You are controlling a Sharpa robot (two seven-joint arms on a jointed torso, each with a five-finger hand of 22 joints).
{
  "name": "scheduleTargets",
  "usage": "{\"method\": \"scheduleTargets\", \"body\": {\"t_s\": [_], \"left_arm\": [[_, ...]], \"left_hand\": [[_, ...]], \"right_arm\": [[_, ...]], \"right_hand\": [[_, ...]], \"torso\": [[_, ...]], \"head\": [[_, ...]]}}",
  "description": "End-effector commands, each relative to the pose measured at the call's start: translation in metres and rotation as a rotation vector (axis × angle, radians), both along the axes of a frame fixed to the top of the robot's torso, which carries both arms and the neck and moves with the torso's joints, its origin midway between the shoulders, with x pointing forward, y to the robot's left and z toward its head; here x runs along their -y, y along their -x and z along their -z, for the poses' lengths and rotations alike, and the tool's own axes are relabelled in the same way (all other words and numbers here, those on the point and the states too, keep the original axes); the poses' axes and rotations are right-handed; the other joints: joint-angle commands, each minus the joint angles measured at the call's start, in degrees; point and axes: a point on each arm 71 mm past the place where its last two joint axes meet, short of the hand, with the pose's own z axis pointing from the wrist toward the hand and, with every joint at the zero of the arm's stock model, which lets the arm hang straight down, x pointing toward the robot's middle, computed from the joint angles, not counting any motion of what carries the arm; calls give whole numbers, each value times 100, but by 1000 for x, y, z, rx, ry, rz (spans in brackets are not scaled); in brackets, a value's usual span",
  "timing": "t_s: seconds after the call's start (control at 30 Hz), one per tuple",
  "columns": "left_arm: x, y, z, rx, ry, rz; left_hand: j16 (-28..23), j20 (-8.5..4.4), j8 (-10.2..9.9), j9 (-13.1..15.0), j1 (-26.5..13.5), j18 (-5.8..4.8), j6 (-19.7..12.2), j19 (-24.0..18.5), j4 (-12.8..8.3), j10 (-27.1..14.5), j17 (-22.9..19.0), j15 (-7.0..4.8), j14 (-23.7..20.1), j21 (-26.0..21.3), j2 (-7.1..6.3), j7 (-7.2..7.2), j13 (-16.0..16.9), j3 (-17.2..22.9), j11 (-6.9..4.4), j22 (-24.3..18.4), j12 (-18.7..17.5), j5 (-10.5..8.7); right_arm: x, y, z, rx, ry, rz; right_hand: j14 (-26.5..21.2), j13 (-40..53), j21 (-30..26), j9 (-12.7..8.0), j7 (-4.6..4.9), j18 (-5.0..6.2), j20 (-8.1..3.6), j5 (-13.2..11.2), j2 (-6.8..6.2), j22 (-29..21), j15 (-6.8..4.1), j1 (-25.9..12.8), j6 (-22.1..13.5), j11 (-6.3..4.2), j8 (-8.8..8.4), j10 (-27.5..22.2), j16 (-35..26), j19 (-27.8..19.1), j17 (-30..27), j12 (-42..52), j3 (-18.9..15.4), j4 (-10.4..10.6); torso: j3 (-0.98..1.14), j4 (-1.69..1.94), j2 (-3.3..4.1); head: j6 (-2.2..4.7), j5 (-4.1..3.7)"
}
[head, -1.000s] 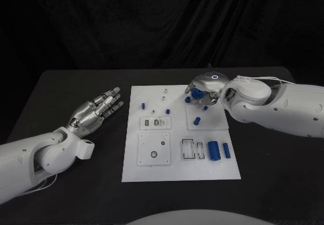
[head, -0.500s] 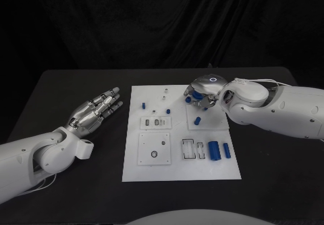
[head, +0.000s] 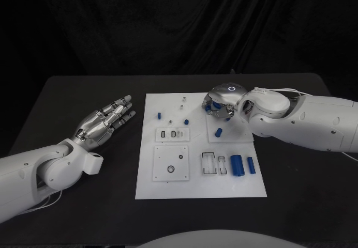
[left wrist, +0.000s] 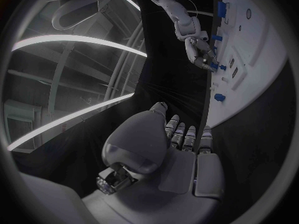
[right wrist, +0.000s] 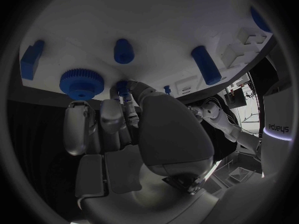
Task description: Assemble the parts on the task board
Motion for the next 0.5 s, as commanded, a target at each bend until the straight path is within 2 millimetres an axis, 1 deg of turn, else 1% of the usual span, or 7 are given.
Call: {"method": "scheduleTargets", "body": {"t_s": [0.03, 0.1, 0.17, 0.2, 0.3, 0.37, 0.5], "left_arm": [[-1, 1, -10, 105, 91, -8], [-2, 1, -10, 104, 89, -8], [-2, 0, -10, 103, 88, -8], [-2, 0, -10, 102, 88, -7], [-2, 0, -10, 100, 87, -6], [-2, 0, -9, 99, 87, -5], [-3, 0, -9, 97, 85, -6]], "left_hand": [[28, 30, 1, 9, 56, 63, -1, 6, -1, -11, 9, 55, 2, 28, -22, 34, 2, 24, 37, 9, 16, 40], [28, 30, 1, 9, 56, 63, -1, 6, -1, -11, 9, 55, 2, 28, -22, 34, 2, 24, 37, 9, 16, 40], [28, 34, 1, 10, 54, 62, 0, 7, -7, -11, 10, 60, 3, 29, -23, 38, 2, 38, 39, 10, 17, 47], [28, 34, 1, 10, 54, 62, 0, 7, -7, -11, 10, 60, 3, 29, -23, 38, 2, 38, 39, 10, 17, 47], [29, 38, 1, 10, 53, 61, 1, 11, -12, -12, 10, 65, 5, 32, -23, 42, 2, 48, 41, 12, 17, 50], [29, 38, 1, 10, 53, 61, 1, 11, -12, -12, 10, 65, 5, 32, -23, 42, 2, 48, 41, 12, 17, 50], [30, 47, 3, 11, 52, 61, 9, 16, -20, -12, 11, 72, 7, 36, -24, 47, 3, 65, 45, 14, 19, 54]], "right_arm": [[1, 1, 0, 27, -26, -11], [1, 1, 0, 32, -30, -9], [2, 1, -1, 37, -34, -9], [2, 1, -1, 40, -37, -9], [3, 2, -4, 52, -47, -14], [2, 3, -7, 63, -55, -22], [-4, 3, -16, 82, -62, -42]], "right_hand": [[24, 55, 49, 69, 9, -17, -96, -179, 32, 43, -93, 140, 101, -109, 53, 258, 33, 12, 36, 118, 99, -59], [35, 58, 54, 94, 7, -19, -117, -236, 37, 56, -104, 160, 136, -127, 72, 289, 34, 21, 51, 127, 109, -76], [40, 74, 50, 141, 13, -19, -149, -403, 47, 60, -134, 209, 184, -161, 97, 365, 12, 24, 36, 159, 118, -117], [45, 100, 45, 183, 19, -19, -173, -551, 65, 60, -166, 240, 256, -201, 136, 460, -1, 24, 29, 213, 108, -140], [63, 124, 53, 242, 20, -26, -209, -756, 78, 91, -196, 238, 306, -236, 162, 517, -11, 44, 48, 247, 62, -131], [70, 132, 54, 260, 21, -27, -217, -805, 82, 97, -205, 248, 325, -248, 171, 538, -10, 48, 63, 258, 51, -133], [86, 148, 66, 300, 32, -35, -235, -904, 81, 131, -223, 249, 369, -270, 192, 590, -3, 69, 100, 280, 15, -121]], "torso": [[2, -7, -4], [2, -11, -3], [3, -15, -1], [3, -17, -1], [1, -16, -3], [2, -11, 0], [4, -17, -1]], "head": [[-1, 24], [0, 30], [4, 36], [5, 36], [8, 36], [16, 36], [26, 49]]}}
